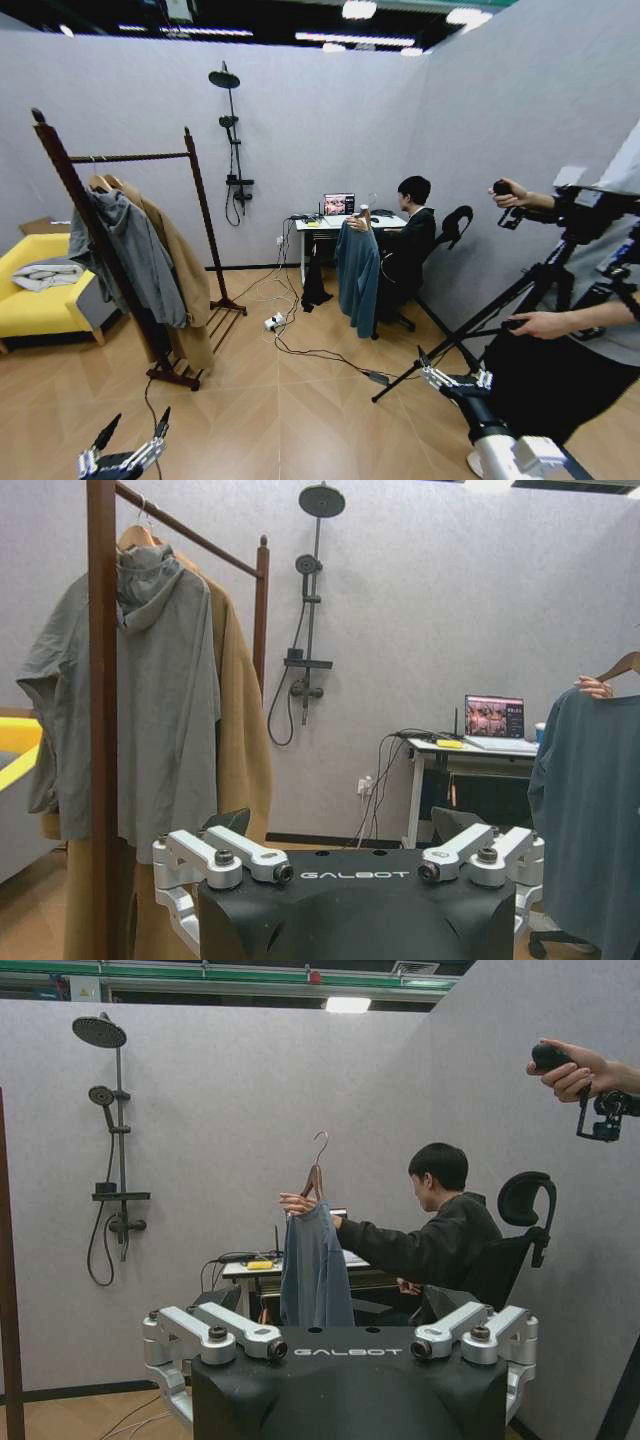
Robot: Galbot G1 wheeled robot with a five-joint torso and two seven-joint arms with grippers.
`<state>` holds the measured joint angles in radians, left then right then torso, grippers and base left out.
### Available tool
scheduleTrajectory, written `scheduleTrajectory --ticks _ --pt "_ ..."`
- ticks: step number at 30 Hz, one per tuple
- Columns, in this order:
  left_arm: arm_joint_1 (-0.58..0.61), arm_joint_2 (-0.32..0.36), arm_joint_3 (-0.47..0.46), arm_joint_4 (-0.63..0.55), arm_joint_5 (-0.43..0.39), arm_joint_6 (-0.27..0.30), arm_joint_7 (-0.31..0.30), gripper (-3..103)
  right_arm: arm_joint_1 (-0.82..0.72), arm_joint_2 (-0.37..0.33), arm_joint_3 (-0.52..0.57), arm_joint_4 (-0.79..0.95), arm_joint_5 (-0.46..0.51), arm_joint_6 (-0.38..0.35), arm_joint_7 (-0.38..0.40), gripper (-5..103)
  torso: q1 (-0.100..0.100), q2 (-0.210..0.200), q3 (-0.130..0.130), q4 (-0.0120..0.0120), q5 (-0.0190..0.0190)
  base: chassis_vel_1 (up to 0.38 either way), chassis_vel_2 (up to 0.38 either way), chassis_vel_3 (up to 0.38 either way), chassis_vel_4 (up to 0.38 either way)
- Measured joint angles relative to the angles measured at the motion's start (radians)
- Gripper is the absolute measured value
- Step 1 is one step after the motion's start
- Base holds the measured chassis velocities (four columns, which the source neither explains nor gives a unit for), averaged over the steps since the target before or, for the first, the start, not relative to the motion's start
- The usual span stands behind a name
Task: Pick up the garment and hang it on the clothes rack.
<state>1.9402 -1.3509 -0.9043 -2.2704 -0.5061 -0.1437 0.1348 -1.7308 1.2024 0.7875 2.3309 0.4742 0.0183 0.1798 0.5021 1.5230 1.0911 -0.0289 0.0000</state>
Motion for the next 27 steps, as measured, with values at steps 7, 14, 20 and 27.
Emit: scheduleTrajectory --ticks 7,14,20,27 --pt "0.000 0.000 0.000 0.000 0.000 0.000 0.000 100 0.004 0.006 0.017 -0.022 -0.042 0.050 -0.019 100 0.000 0.000 0.000 0.0003 0.0009 -0.208 0.217 0.237 -0.216" --pt "0.000 0.000 0.000 0.000 0.000 0.000 0.000 100 0.026 -0.007 0.018 -0.036 -0.075 0.060 -0.038 100 0.000 0.000 0.000 0.0000 0.0000 -0.289 0.288 0.301 -0.304" --pt "0.000 0.000 0.000 0.000 0.000 0.000 0.000 100 0.044 -0.009 0.016 -0.031 -0.113 0.061 -0.062 100 0.000 0.000 0.000 0.0004 0.0007 -0.354 0.371 0.367 -0.364" --pt "0.000 0.000 0.000 0.000 0.000 0.000 0.000 100 0.066 -0.037 0.034 -0.029 -0.070 0.037 -0.056 100 0.000 0.000 0.000 0.0004 -0.0002 -0.354 0.361 0.359 -0.363"
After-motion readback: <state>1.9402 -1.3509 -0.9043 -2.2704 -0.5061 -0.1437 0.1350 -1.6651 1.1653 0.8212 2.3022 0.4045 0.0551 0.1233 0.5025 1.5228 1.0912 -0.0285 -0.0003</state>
